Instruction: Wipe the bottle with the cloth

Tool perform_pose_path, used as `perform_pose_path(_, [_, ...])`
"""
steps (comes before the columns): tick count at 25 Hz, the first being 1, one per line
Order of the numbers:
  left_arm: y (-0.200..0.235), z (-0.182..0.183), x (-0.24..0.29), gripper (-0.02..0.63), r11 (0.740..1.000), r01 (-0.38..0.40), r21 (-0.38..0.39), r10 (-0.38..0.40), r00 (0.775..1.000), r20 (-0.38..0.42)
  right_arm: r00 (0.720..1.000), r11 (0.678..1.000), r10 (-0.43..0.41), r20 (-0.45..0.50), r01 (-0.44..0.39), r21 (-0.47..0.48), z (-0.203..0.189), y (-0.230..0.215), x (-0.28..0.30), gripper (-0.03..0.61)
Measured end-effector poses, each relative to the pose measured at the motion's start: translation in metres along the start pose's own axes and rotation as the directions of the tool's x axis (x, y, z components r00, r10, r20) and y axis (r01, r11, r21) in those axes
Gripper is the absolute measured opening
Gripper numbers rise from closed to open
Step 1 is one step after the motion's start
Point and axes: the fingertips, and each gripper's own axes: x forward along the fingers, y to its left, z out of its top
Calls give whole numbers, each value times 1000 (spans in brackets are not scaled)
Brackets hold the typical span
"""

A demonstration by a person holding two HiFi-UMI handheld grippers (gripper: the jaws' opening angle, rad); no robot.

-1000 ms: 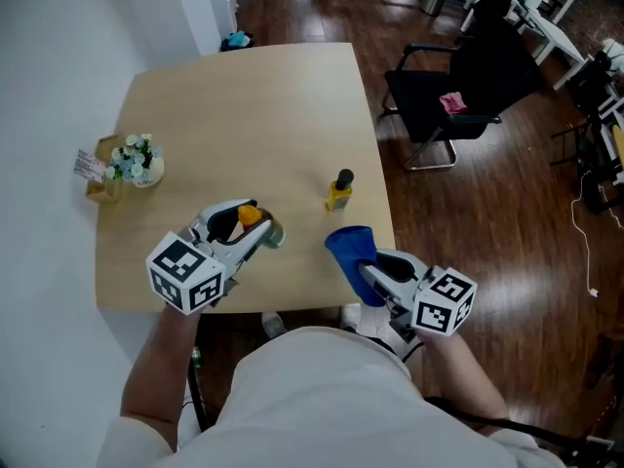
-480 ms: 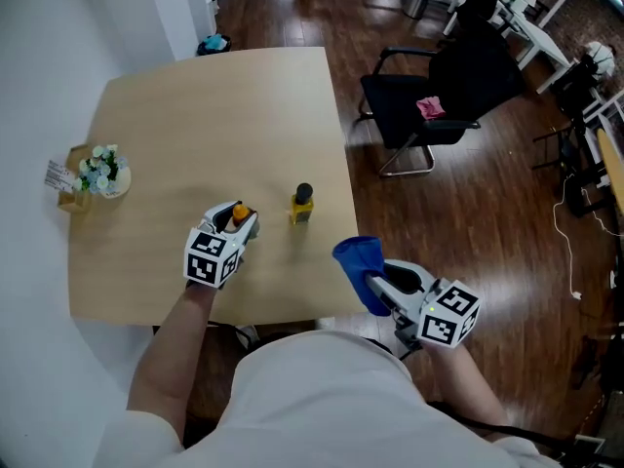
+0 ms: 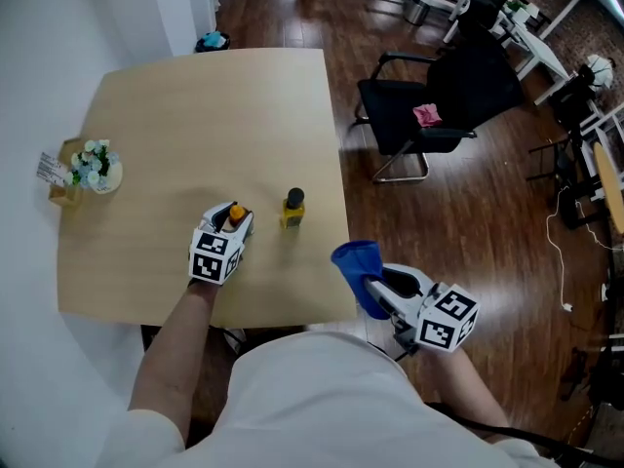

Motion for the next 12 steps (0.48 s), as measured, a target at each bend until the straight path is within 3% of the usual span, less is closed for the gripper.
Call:
perform_pose_path(5, [0,3,-3,176,999,-3,48,4,1000,-12,1000,1000,29,-1,-29,-11,3,16,15,92])
perform_pose_path(7, [4,4,-11,223,996,-25,82,26,1000,-14,999,999,40,-1,-40,-18,4,23,21,92])
perform_pose_path(12, [10,-9,-57,238,993,-51,107,52,999,-9,998,997,68,-9,-69,-39,0,45,36,92])
